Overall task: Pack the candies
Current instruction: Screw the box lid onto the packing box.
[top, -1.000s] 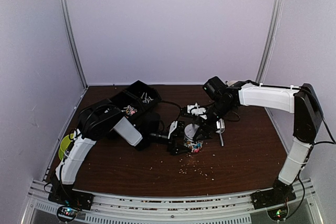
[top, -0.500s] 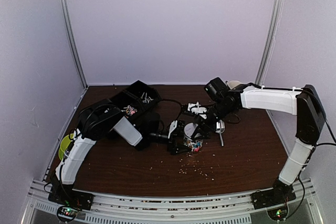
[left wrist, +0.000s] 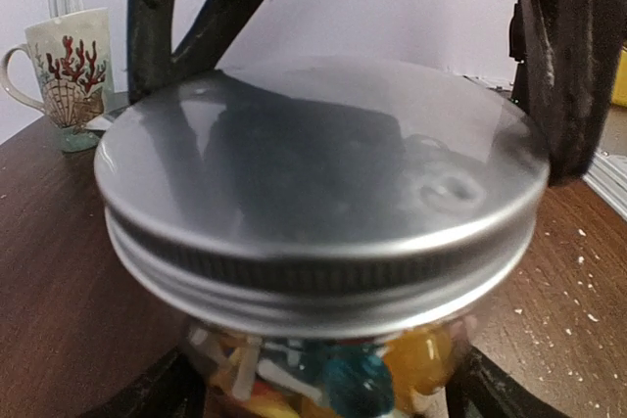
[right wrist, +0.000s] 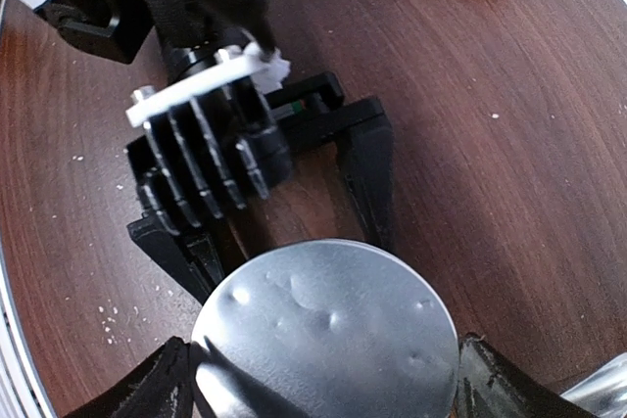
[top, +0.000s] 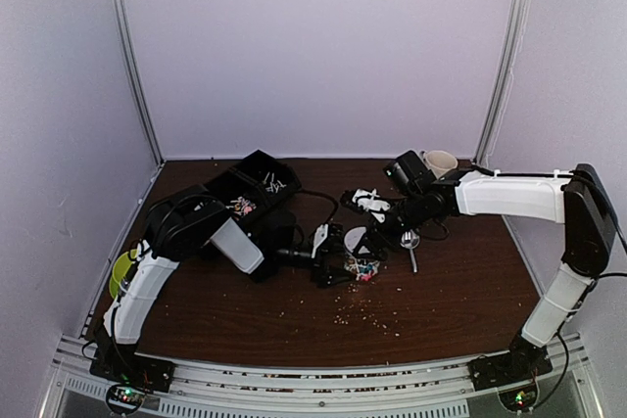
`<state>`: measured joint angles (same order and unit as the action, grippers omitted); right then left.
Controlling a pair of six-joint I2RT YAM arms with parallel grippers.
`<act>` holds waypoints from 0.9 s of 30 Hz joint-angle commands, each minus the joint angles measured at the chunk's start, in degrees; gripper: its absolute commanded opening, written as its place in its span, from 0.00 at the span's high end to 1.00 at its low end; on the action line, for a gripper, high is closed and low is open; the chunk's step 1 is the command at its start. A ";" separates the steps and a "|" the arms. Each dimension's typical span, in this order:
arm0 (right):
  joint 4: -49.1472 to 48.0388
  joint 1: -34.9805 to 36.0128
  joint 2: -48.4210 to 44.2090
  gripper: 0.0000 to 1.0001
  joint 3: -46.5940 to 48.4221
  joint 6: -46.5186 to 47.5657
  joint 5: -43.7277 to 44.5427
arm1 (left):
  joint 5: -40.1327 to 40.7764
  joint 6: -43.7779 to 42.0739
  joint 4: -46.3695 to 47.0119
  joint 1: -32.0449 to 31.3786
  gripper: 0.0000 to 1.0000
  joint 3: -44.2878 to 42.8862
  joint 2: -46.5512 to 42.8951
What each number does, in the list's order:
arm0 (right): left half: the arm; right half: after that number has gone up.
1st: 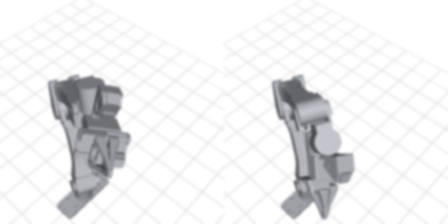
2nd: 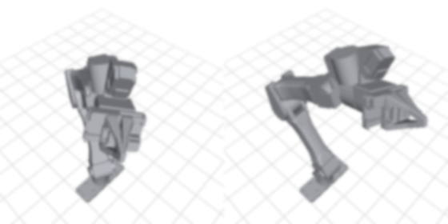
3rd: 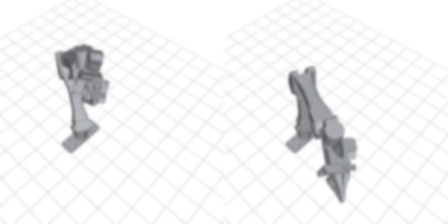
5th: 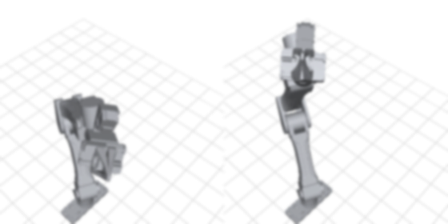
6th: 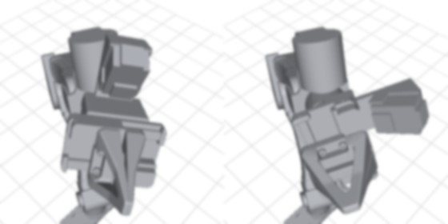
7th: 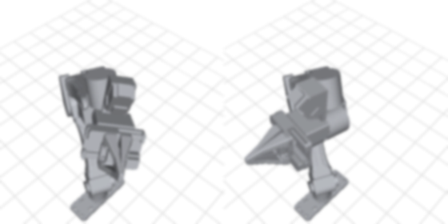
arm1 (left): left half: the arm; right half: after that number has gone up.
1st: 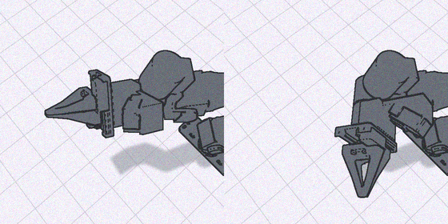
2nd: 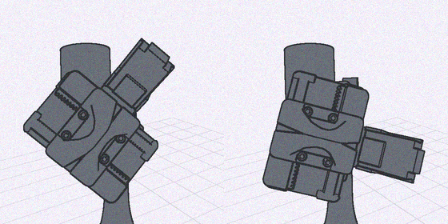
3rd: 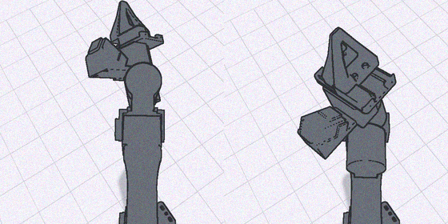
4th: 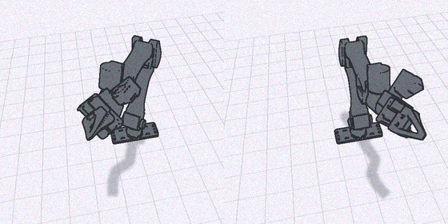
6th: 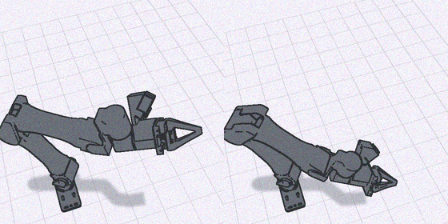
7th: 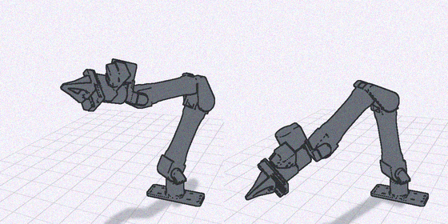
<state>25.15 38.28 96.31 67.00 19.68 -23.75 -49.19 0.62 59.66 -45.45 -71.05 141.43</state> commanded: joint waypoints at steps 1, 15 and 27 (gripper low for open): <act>-2.81 0.39 0.11 0.16 -0.90 -8.32 6.66 | 5.54 3.43 -6.58 0.84 0.15 2.47 1.42; -4.03 1.27 0.19 0.16 -2.14 -6.62 -0.24 | 0.09 5.06 -3.32 0.80 0.02 2.08 2.36; -2.92 2.92 1.92 0.16 0.09 -3.36 -4.35 | -0.89 4.26 -6.47 0.80 0.02 -0.03 3.23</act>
<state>20.80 39.75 96.64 65.76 16.12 -24.16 -49.32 2.46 60.23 -44.95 -71.02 141.29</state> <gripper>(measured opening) 0.877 0.978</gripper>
